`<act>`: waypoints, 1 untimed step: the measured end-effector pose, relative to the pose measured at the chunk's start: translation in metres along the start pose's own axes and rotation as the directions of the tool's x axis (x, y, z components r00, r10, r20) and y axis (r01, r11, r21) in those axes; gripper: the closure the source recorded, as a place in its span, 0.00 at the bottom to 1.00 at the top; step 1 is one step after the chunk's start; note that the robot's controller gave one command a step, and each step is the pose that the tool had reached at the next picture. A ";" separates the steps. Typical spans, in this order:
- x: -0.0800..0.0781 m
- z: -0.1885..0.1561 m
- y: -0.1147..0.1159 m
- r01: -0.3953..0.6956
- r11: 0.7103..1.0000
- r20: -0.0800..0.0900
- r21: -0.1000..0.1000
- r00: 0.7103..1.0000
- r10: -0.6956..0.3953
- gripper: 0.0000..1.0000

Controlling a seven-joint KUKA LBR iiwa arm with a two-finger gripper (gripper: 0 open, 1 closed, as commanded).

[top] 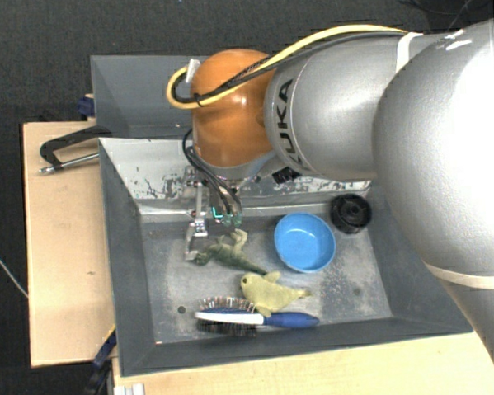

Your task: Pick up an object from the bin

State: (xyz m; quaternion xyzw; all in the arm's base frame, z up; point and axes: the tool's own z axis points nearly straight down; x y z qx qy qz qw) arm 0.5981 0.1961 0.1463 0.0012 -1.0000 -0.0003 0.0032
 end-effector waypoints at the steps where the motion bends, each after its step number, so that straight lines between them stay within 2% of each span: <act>1: 0.021 0.071 -0.078 0.140 0.990 0.007 0.001 0.990 -0.140 0.00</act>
Offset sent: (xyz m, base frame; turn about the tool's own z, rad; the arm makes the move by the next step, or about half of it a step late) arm -0.0223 -0.0755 -0.0702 -0.1448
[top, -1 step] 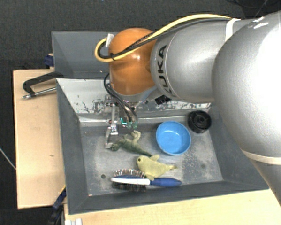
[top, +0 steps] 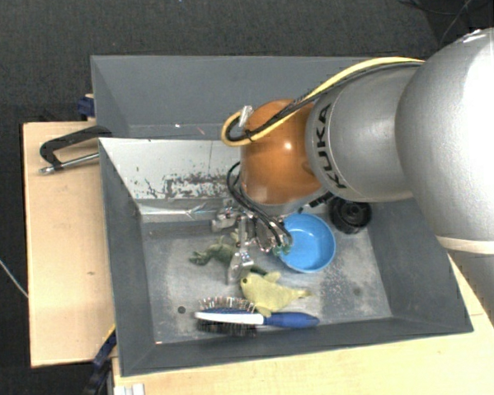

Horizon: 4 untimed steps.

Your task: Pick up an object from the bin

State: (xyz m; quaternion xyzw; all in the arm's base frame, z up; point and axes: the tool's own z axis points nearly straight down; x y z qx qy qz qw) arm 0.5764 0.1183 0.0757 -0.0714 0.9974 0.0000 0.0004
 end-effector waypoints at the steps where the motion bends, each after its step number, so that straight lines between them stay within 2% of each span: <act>1: -0.001 -0.003 0.003 0.003 1.000 0.004 -0.002 1.000 -0.003 1.00; 2: -0.010 -0.144 -0.001 -0.007 1.000 0.014 -0.002 1.000 0.007 1.00; 3: 0.033 -0.057 0.038 -0.259 0.966 -0.002 0.000 0.966 0.259 1.00; 4: 0.017 -0.120 0.027 -0.259 0.966 0.010 -0.004 0.966 0.259 1.00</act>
Offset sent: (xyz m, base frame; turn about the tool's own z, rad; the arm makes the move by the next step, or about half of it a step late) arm 0.0000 0.0000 0.0000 0.0000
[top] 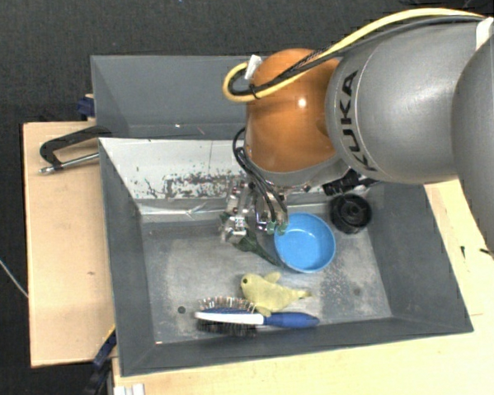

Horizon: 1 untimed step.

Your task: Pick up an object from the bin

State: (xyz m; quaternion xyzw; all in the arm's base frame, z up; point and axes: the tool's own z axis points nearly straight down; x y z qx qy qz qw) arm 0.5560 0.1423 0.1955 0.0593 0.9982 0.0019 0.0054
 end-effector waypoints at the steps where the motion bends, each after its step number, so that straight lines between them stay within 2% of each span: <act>1: 0.011 0.003 -0.046 0.007 1.000 -0.011 0.006 1.000 -0.007 1.00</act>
Offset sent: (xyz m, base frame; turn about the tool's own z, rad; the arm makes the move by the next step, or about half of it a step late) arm -0.0164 -0.0419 -0.0041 -0.0107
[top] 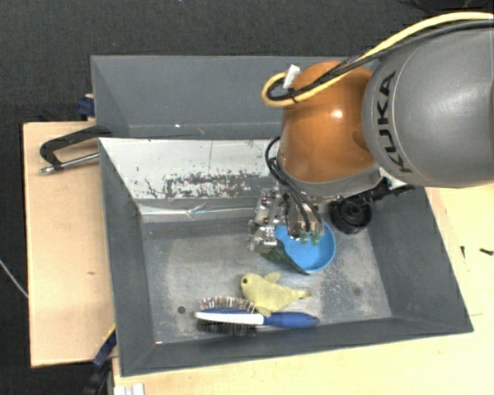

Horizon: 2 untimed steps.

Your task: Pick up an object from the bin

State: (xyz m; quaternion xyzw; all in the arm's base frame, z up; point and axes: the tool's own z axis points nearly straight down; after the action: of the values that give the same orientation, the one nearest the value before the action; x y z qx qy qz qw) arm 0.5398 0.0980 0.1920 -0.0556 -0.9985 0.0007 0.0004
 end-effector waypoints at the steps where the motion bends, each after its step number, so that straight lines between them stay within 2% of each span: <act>1: -0.046 0.085 0.021 -0.027 1.000 0.007 -0.014 1.000 0.027 1.00; 2: -0.053 0.084 -0.035 -0.046 0.999 0.010 -0.010 0.999 0.046 1.00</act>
Offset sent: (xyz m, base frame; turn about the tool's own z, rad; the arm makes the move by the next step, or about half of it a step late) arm 0.0447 0.0096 -0.0898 0.0297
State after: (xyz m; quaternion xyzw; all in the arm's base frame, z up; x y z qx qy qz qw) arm 0.5883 0.0575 0.1075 -0.0786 -0.9969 -0.0041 -0.0052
